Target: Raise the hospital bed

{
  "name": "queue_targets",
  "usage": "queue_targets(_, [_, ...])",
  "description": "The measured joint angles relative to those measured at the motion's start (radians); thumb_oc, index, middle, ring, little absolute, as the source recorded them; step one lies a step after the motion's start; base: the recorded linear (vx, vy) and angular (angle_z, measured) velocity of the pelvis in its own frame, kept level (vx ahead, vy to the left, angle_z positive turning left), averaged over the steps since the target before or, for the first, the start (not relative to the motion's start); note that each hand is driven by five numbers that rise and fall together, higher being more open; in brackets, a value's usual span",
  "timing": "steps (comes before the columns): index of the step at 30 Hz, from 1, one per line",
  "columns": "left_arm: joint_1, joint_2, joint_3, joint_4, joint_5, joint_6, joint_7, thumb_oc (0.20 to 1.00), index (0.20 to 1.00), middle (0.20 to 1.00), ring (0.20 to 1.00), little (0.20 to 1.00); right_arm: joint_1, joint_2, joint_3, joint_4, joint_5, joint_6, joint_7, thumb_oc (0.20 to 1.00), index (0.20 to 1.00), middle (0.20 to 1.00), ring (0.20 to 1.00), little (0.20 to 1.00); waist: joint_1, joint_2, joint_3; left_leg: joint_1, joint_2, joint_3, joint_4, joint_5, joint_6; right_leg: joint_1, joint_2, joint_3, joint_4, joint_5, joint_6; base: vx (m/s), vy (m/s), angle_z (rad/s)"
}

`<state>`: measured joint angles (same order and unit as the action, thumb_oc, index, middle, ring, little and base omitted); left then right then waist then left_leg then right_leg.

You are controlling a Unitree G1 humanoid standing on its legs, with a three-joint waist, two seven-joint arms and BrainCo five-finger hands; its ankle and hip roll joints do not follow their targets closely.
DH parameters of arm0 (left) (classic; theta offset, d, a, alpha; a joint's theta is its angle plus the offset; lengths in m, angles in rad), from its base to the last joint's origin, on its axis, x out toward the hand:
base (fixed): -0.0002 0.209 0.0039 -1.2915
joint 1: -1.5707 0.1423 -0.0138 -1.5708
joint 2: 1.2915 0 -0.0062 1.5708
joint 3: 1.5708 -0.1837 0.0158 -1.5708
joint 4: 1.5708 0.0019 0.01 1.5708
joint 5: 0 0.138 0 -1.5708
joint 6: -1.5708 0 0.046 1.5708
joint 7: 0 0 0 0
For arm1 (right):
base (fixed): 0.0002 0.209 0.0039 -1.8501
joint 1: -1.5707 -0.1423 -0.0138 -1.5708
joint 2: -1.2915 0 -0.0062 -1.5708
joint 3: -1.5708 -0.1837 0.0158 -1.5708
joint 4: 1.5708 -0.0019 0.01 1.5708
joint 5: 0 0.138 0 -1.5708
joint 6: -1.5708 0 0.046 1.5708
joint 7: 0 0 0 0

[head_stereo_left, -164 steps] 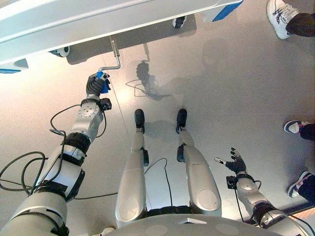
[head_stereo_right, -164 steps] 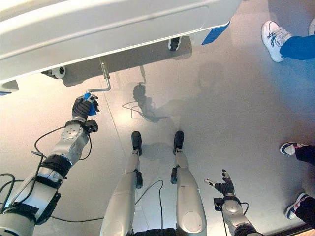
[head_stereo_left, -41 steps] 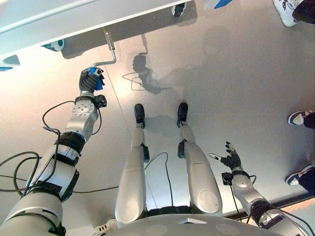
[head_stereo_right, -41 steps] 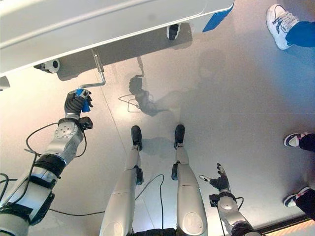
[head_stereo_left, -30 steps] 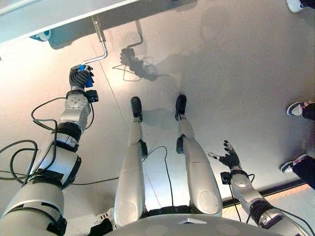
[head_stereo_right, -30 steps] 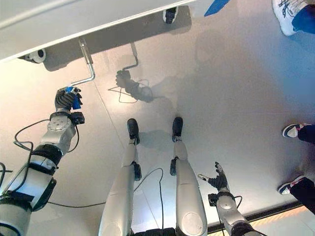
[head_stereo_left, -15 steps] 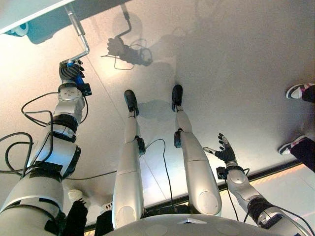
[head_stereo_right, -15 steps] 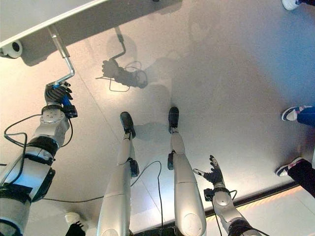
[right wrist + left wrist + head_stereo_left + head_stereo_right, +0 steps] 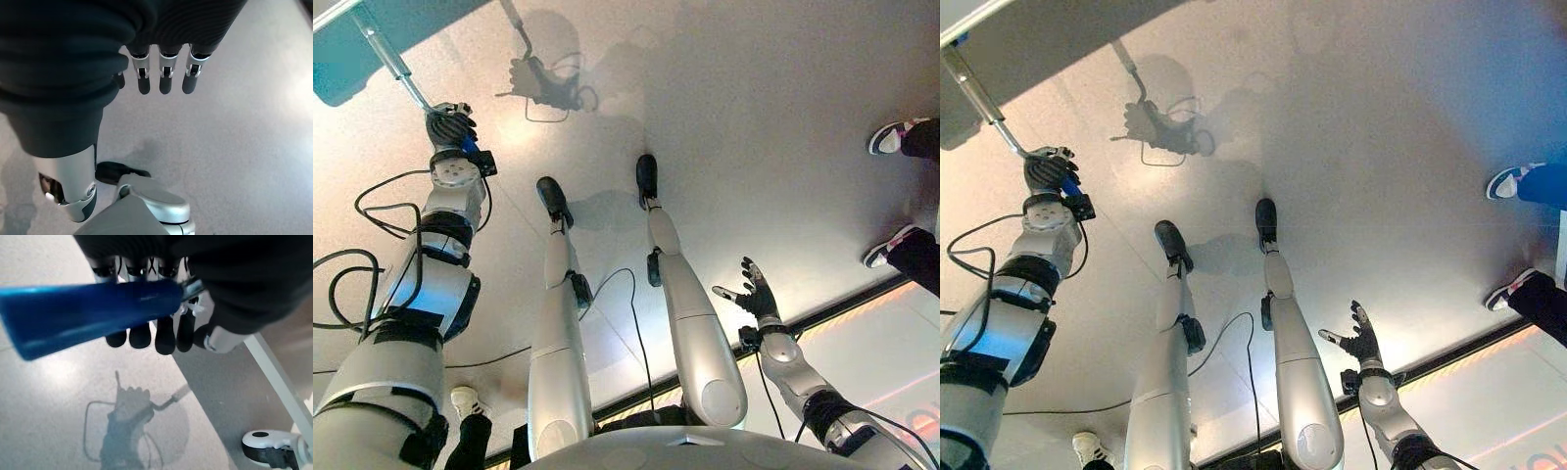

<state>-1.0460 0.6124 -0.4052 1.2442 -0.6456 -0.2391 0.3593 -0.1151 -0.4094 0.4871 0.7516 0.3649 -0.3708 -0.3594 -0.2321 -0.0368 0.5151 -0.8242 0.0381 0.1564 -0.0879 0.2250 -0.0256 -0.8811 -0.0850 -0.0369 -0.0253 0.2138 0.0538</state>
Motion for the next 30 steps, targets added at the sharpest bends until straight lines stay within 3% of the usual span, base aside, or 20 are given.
queue_targets(14, [0.002, 0.006, 0.021, 0.006, -0.001, 0.011, 0.009, 0.200, 0.200, 0.200, 0.200, 0.200, 0.000, 0.001, 0.001, -0.001, 0.000, -0.006, 0.000, 1.000, 1.000, 1.000, 1.000, 1.000, -0.004, -0.019, -0.003, 0.009, -0.003, 0.024, 0.000, 0.000, 0.001, -0.005, -0.001, 0.027, 0.002, 0.009, 0.003, 0.00, -0.012, -0.02])
queue_targets(15, [0.002, 0.006, 0.021, 0.006, -0.001, 0.011, 0.009, 1.000, 1.000, 1.000, 1.000, 1.000, 0.000, 0.001, 0.001, -0.001, 0.000, -0.007, 0.000, 1.000, 1.000, 1.000, 1.000, 1.000, -0.004, -0.019, -0.003, 0.010, -0.003, 0.025, 0.000, 0.000, 0.002, -0.005, -0.001, 0.027, 0.002, 0.009, 0.003, 0.00, 0.000, 0.00])
queue_targets(30, [0.001, -0.037, -0.006, 0.005, 0.003, 0.011, -0.005, 1.000, 1.000, 1.000, 1.000, 1.000, 0.000, 0.001, 0.005, 0.002, 0.000, -0.016, 0.000, 1.000, 1.000, 1.000, 1.000, 1.000, -0.006, -0.019, -0.003, 0.029, -0.001, 0.022, 0.000, 0.002, 0.003, 0.013, -0.001, 0.024, 0.006, 0.011, 0.002, 0.00, 0.000, 0.00])
